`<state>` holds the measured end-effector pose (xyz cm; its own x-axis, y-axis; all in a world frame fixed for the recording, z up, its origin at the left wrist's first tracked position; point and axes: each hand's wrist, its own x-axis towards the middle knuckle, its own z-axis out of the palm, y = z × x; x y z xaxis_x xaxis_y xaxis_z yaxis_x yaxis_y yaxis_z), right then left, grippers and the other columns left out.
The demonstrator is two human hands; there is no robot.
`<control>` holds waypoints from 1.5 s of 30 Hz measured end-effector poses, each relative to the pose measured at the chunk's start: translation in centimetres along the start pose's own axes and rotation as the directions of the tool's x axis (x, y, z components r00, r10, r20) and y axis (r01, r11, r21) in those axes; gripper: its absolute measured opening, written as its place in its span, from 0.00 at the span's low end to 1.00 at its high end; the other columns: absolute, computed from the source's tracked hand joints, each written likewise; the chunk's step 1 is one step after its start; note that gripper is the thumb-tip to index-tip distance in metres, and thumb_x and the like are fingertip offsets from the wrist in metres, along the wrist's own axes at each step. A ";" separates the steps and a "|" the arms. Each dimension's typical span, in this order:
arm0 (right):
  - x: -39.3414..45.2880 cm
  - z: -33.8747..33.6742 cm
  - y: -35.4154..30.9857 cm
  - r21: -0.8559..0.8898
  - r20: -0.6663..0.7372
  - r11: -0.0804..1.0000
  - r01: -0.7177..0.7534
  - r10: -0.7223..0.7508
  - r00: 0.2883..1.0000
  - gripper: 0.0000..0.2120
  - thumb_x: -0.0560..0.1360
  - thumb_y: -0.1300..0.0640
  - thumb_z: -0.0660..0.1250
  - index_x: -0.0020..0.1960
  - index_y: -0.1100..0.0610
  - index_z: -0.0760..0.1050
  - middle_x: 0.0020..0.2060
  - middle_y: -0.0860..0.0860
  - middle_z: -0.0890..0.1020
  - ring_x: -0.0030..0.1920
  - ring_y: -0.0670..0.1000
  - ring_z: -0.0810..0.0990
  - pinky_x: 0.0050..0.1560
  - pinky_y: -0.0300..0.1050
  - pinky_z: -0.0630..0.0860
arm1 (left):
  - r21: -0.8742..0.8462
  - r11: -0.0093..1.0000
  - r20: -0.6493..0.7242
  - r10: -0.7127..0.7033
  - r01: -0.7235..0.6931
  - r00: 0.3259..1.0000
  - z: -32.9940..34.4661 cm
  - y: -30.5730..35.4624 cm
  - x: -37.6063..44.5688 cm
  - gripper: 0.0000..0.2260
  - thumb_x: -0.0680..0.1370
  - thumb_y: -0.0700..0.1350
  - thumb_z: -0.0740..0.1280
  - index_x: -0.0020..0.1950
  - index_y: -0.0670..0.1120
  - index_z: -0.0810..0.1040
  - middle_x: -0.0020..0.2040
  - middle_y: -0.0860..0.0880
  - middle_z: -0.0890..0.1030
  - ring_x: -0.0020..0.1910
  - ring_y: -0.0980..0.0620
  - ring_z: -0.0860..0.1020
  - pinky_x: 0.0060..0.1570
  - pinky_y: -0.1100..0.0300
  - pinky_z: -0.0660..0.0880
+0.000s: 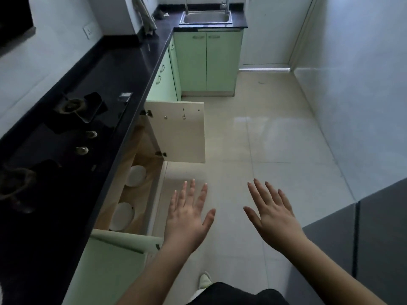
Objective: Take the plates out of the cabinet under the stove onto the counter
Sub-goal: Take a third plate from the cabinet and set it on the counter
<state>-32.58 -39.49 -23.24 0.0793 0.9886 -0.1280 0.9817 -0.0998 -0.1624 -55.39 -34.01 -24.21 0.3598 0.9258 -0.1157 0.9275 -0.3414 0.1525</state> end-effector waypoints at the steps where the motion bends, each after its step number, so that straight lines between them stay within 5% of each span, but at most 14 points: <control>1: 0.5 -0.1 0.1 -0.006 -0.001 1.000 -0.010 0.010 1.000 0.30 0.74 0.32 0.28 0.71 0.40 0.22 0.75 0.40 0.33 0.73 0.43 0.29 0.68 0.42 0.22 | 0.002 1.000 0.006 0.014 -0.014 1.000 0.0 -0.2 0.8 0.30 0.77 0.68 0.33 0.72 0.61 0.22 0.77 0.52 0.27 0.73 0.52 0.23 0.69 0.52 0.24; 14: 6.9 -0.7 4.4 0.036 -0.019 0.998 -0.054 0.054 0.998 0.30 0.74 0.33 0.30 0.72 0.41 0.25 0.76 0.41 0.35 0.74 0.43 0.31 0.71 0.44 0.27 | 0.024 0.998 0.059 0.065 -0.067 0.996 0.4 2.4 9.0 0.30 0.79 0.67 0.37 0.75 0.59 0.25 0.77 0.54 0.27 0.74 0.50 0.26 0.70 0.46 0.24; 29: 22.4 -4.9 16.7 0.067 0.085 0.972 0.224 -0.229 0.970 0.30 0.76 0.35 0.35 0.75 0.42 0.32 0.78 0.42 0.40 0.76 0.44 0.36 0.73 0.43 0.35 | -0.009 0.958 -0.010 -0.287 0.287 0.958 -1.2 10.3 21.7 0.32 0.76 0.69 0.35 0.77 0.60 0.31 0.81 0.53 0.38 0.79 0.49 0.37 0.75 0.43 0.37; 38: 29.3 -5.4 13.5 0.067 0.135 0.861 0.503 -0.508 0.851 0.34 0.75 0.32 0.32 0.78 0.44 0.37 0.77 0.41 0.42 0.73 0.43 0.33 0.73 0.45 0.34 | -0.031 0.836 -0.018 -0.549 0.548 0.836 -1.1 6.5 18.6 0.34 0.75 0.71 0.32 0.79 0.60 0.38 0.82 0.51 0.49 0.80 0.48 0.47 0.75 0.41 0.46; 45: 32.9 -5.5 4.7 0.053 0.168 0.676 0.735 -0.732 0.660 0.33 0.76 0.32 0.31 0.77 0.43 0.36 0.78 0.44 0.45 0.78 0.49 0.40 0.75 0.49 0.38 | -0.118 0.647 -0.084 -0.763 0.754 0.641 -0.8 2.4 13.6 0.36 0.75 0.71 0.33 0.81 0.58 0.44 0.81 0.52 0.55 0.79 0.48 0.52 0.74 0.43 0.56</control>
<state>-24.38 -6.84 -22.78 -0.6953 0.7068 -0.1302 0.7123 0.6536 -0.2559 -48.35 -22.09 -24.62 -0.4851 0.8677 -0.1085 0.8589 0.4961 0.1269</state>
